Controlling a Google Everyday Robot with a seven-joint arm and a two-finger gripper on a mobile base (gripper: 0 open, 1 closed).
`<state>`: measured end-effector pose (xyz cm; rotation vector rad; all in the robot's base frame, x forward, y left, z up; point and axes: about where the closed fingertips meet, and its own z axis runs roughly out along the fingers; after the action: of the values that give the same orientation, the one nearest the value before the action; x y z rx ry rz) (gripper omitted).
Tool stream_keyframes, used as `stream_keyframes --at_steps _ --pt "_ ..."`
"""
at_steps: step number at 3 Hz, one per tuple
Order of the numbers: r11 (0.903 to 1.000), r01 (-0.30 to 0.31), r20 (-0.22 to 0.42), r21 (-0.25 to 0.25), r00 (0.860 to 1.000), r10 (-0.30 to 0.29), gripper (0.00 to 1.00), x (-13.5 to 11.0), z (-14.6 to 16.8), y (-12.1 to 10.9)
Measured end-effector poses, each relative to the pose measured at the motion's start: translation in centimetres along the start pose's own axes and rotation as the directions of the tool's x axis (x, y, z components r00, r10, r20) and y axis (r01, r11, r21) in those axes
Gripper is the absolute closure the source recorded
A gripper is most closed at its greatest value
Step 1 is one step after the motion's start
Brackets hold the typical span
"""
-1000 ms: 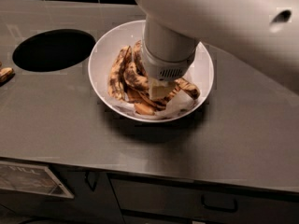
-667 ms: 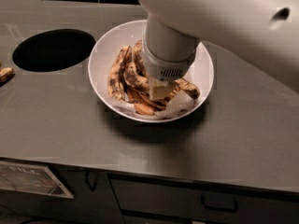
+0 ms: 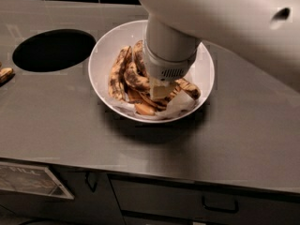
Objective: Pick banana from white bowl
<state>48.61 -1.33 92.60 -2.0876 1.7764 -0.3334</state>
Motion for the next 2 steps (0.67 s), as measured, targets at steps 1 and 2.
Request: stream_keyframes --at_steps 1,2 --pt "1.0 0.0 0.023 0.008 1.0 0.0 1.0 0.4 -1.2 -0.1" --pt "0.9982 -0.014 0.095 0.058 0.995 0.009 1.0 1.6 -4.1 -0.2"
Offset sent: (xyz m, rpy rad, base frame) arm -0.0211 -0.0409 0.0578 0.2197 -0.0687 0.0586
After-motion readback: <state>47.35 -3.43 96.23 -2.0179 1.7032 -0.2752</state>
